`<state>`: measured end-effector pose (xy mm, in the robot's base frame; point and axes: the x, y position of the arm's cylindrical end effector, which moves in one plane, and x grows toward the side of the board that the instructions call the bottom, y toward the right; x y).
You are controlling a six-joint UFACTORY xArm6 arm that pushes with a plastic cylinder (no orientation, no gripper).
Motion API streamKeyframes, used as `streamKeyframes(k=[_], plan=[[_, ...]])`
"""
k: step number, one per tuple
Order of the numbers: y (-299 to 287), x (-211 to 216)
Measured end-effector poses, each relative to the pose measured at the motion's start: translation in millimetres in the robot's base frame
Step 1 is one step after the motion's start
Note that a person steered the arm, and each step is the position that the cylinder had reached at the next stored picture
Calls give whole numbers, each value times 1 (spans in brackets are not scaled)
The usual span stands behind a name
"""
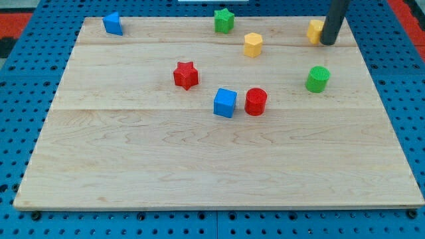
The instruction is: Push the yellow heart upwards
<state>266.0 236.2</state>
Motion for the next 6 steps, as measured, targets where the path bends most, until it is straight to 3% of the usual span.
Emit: streamKeyframes(k=[2,4,6], plan=[[-9,19],[-33,-27],[-21,-24]])
